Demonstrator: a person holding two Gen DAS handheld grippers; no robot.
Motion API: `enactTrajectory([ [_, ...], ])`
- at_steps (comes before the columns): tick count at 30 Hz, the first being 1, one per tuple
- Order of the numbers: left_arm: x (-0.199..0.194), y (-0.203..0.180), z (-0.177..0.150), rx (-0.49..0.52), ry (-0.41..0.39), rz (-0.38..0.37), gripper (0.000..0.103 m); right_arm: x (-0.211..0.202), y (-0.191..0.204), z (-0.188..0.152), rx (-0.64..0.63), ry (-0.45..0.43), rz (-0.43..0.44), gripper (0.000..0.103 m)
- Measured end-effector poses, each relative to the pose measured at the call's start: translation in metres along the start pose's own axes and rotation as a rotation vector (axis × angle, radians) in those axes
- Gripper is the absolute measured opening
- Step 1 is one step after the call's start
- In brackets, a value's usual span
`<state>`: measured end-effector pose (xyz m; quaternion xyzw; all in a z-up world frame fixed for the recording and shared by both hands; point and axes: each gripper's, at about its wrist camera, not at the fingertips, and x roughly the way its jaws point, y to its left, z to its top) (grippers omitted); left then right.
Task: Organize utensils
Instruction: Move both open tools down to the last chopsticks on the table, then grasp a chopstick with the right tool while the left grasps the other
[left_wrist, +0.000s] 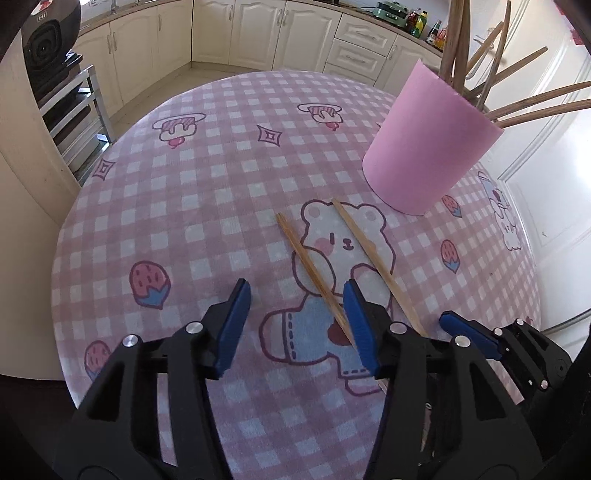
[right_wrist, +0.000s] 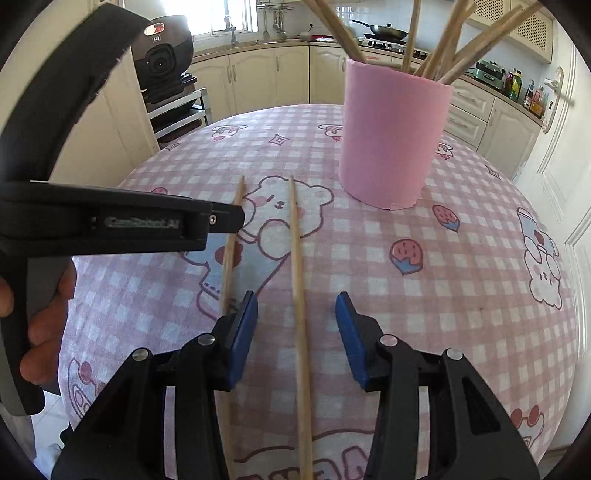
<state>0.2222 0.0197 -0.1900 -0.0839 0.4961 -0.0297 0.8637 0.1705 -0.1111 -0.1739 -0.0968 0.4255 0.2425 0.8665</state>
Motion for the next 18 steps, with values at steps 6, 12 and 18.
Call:
enactTrajectory([
  [6,0.012,-0.018,0.009,0.105,-0.019,0.102,0.027,0.009,-0.018,0.011,0.013,0.007,-0.006,0.043],
  [12,0.015,-0.022,0.012,0.253,-0.011,0.065,0.011,0.022,-0.023,0.029,0.005,0.015,-0.006,0.042],
  [18,0.017,-0.02,0.019,0.246,0.001,0.035,0.009,0.038,-0.02,0.048,-0.019,0.037,-0.004,0.041],
])
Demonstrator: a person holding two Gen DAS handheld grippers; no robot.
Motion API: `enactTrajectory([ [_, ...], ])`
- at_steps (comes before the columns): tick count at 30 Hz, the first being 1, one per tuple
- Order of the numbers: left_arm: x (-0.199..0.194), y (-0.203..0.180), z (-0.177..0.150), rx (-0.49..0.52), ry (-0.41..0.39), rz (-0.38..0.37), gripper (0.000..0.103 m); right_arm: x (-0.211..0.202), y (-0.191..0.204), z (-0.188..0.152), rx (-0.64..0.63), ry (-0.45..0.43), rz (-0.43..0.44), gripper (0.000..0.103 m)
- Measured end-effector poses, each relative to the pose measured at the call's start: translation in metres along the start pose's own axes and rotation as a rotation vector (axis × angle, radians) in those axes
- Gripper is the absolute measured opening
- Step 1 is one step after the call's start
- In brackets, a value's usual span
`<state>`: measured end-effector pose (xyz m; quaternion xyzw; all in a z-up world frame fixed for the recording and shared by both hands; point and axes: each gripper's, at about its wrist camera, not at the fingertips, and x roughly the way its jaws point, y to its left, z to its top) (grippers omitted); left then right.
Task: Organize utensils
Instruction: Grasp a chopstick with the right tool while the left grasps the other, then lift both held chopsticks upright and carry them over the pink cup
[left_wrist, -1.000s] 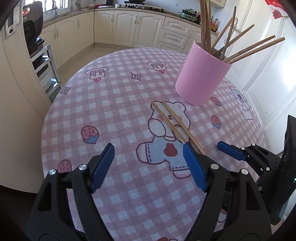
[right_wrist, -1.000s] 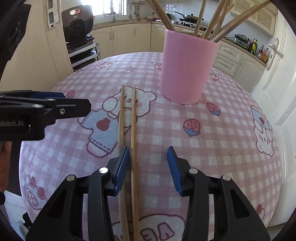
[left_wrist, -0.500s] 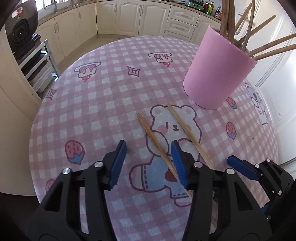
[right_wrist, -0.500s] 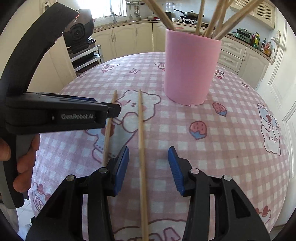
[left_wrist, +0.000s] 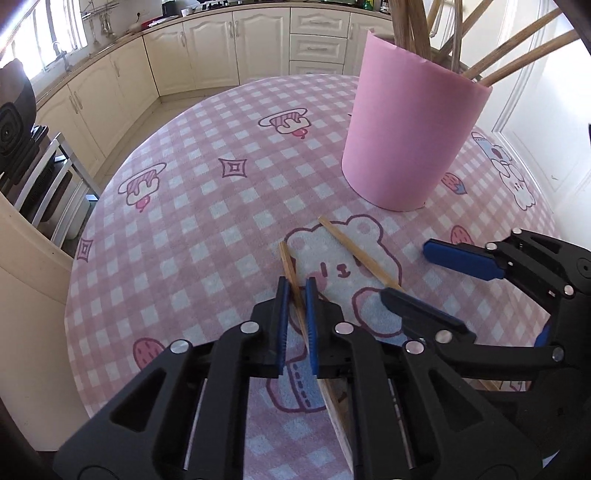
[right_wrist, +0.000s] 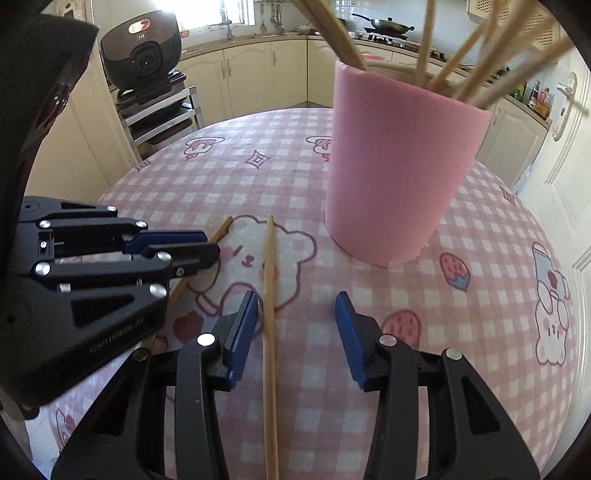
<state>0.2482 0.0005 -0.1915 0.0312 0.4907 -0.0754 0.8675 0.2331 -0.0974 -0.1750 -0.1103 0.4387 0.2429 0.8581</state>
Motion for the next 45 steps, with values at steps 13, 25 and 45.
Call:
enactTrajectory([
  [13,-0.005,0.0,-0.002,-0.05,-0.005,-0.072,0.005,0.004,0.005,0.009,-0.039,0.04,-0.011,0.004],
  [25,-0.082,-0.044,0.0,0.043,-0.153,-0.19,0.005,-0.097,-0.03,-0.012,0.152,-0.211,0.106,0.005],
  [45,-0.181,-0.093,0.019,0.156,-0.407,-0.261,0.005,-0.176,-0.063,-0.017,0.293,-0.506,0.137,0.005],
])
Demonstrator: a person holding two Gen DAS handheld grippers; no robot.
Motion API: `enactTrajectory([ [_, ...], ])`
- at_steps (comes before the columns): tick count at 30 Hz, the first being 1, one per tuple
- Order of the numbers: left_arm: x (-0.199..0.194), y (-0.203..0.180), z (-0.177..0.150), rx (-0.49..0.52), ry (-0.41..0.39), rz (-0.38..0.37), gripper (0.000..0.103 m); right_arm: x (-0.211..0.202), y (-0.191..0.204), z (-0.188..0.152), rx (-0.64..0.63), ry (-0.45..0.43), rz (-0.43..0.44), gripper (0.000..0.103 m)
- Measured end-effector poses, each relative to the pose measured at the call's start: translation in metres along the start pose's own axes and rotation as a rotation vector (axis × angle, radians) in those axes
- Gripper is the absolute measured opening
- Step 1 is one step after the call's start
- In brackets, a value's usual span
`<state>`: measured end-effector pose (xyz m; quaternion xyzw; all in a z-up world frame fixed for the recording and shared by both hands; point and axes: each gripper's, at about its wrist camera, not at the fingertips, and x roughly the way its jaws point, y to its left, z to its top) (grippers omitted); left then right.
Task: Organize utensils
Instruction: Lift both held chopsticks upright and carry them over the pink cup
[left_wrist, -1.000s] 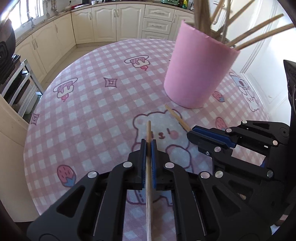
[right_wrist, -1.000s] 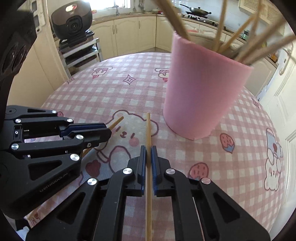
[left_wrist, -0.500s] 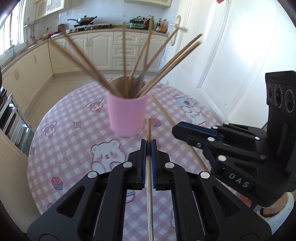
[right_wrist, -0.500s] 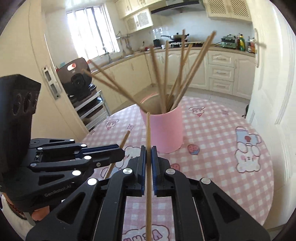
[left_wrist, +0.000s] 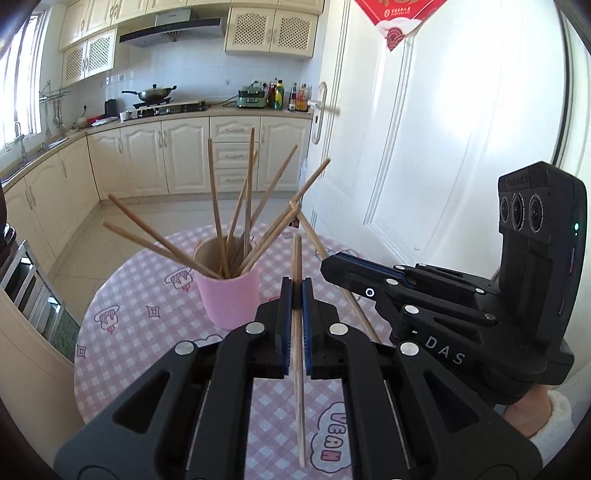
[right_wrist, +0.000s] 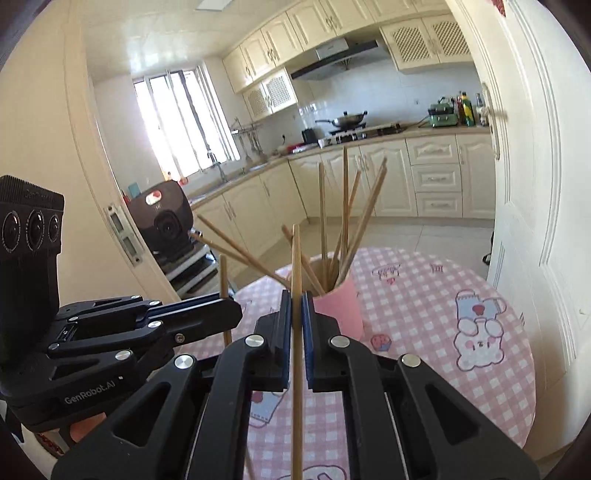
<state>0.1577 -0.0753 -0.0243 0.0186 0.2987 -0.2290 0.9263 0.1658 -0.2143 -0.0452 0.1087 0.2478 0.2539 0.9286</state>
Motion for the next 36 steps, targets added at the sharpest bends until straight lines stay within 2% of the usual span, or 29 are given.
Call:
enactTrajectory([
  [7,-0.013,0.006,0.007,-0.01,-0.064,0.012,0.005,-0.012,0.012,0.009,-0.009,-0.105,0.022,0.005],
  [13,-0.02,0.013,0.007,-0.021,-0.087,0.018,0.005,-0.016,0.018,0.01,-0.014,-0.173,0.045,0.005],
  [19,-0.019,0.016,0.009,-0.026,-0.092,0.021,0.005,-0.008,0.022,0.011,-0.014,-0.201,0.065,0.005],
  [28,-0.018,0.022,0.009,-0.034,-0.092,0.028,0.005,0.007,0.022,0.004,0.002,-0.174,0.091,0.005],
  [36,-0.033,0.032,0.028,-0.058,-0.149,0.022,0.005,-0.008,0.017,0.02,0.03,-0.247,0.111,0.005],
])
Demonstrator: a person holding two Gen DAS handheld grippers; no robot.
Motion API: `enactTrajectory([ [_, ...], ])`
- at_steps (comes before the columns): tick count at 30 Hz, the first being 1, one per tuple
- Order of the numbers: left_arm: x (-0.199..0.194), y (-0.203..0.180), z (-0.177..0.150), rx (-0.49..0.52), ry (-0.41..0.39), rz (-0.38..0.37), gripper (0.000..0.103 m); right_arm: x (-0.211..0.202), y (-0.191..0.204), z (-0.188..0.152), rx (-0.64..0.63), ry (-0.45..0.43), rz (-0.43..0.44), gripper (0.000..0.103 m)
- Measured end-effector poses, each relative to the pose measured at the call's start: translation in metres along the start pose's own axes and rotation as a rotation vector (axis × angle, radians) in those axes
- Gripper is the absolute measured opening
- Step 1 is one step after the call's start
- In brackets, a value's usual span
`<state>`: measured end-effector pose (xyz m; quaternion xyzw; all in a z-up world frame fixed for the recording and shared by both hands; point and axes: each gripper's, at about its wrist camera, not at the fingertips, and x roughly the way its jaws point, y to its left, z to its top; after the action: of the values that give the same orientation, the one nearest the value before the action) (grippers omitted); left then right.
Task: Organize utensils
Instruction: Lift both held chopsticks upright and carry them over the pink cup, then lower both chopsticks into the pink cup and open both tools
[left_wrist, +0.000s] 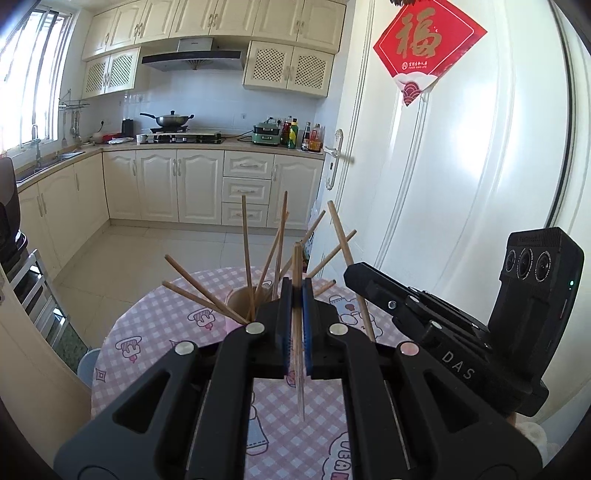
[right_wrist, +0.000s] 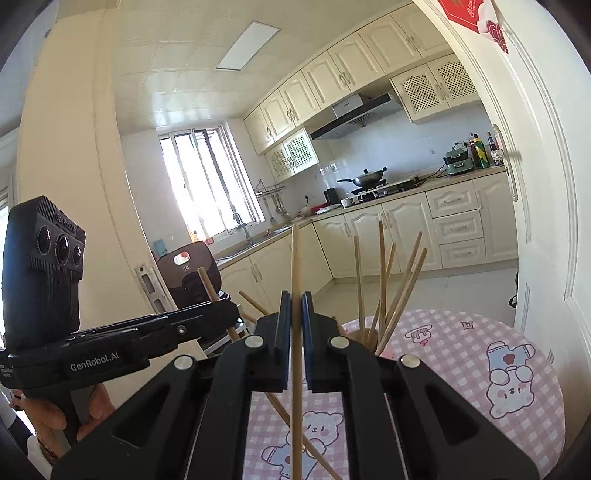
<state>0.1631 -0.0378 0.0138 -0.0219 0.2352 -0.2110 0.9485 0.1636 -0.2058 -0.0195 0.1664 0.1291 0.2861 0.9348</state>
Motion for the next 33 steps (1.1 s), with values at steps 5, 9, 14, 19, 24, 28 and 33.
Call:
enactTrajectory([
  [5,-0.005,-0.001,0.018,0.006,-0.04,0.009,0.005,0.002,-0.008,0.01,0.03,-0.045,0.006,0.005],
  [9,-0.006,-0.002,0.03,0.016,-0.059,0.018,0.005,0.014,-0.014,0.015,0.039,-0.04,0.012,0.005],
  [14,-0.004,-0.001,0.041,0.028,-0.074,0.035,0.005,0.031,-0.016,0.018,0.016,0.038,0.033,0.005],
  [19,0.001,0.003,0.043,0.027,-0.069,0.037,0.005,0.044,-0.009,0.021,-0.016,0.128,0.05,0.005],
  [24,0.001,0.003,0.041,0.029,-0.069,0.037,0.005,0.043,-0.001,0.02,-0.055,0.161,0.048,0.005],
  [28,-0.004,0.004,0.043,0.033,-0.084,0.052,0.005,0.036,0.002,0.023,-0.082,0.142,0.008,0.005],
  [33,-0.018,0.005,0.053,0.04,-0.135,0.094,0.005,0.026,0.012,0.035,-0.161,0.062,-0.08,0.005],
])
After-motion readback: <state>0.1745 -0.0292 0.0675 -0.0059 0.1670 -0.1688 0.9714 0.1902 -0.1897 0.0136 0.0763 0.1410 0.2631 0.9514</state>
